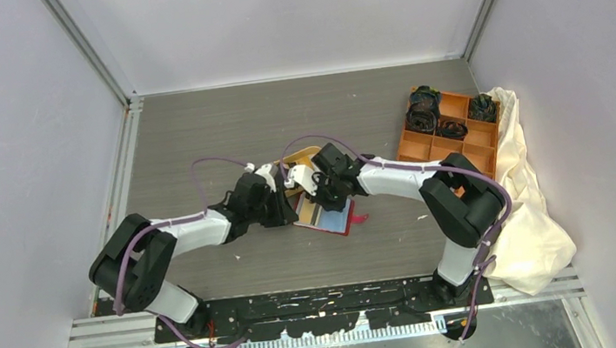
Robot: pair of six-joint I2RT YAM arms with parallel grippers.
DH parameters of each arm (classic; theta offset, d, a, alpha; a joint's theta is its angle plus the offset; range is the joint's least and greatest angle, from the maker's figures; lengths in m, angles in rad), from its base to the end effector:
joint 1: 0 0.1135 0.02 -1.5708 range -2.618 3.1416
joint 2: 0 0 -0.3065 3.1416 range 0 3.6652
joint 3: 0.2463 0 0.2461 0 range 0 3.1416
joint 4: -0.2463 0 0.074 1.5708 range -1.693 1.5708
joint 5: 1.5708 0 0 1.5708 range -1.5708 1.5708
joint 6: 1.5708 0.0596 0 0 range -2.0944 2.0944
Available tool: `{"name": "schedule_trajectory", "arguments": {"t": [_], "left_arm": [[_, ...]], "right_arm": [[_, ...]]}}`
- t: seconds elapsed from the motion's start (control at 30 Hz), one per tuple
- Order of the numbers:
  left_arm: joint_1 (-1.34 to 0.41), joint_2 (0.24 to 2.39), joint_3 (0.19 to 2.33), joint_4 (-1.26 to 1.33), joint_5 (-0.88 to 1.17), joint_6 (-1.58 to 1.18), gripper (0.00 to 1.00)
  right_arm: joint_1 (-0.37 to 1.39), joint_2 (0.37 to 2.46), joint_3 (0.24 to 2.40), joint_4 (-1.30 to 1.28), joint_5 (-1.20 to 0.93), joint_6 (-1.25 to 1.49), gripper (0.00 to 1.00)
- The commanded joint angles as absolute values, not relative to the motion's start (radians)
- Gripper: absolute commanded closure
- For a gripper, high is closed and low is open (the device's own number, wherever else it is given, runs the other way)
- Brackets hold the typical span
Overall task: Put the credit cards into the card holder
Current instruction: Insert the credit card into the card holder.
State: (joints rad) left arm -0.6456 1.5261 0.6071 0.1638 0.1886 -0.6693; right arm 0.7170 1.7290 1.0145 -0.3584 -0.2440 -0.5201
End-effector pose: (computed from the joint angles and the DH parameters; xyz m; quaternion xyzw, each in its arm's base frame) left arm 0.2291 -0.1866 0.1755 0.0265 0.9143 -0.3097 0.2597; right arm 0.2550 0.2414 0.1893 -0.5822 0.7664 0.1414 0.2318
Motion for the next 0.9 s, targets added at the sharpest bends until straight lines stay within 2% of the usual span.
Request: {"name": "schedule_trajectory", "arguments": {"t": [0.0,0.6,0.87], "left_arm": [[-0.643,1.521,0.582,0.228,0.263,-0.668,0.71],[-0.686,1.423,0.486,0.272,0.279,-0.725,0.72],[-0.683,1.315,0.474,0.191,0.198,-0.703,0.66]], "right_arm": [[0.737,1.750,1.053,-0.306,-0.205,-0.484,0.93],[0.745,1.765,1.098,-0.377,-0.356,-0.426,0.88],[0.721,1.740,1.122,-0.422,-0.451,-0.410,0.84]]}}
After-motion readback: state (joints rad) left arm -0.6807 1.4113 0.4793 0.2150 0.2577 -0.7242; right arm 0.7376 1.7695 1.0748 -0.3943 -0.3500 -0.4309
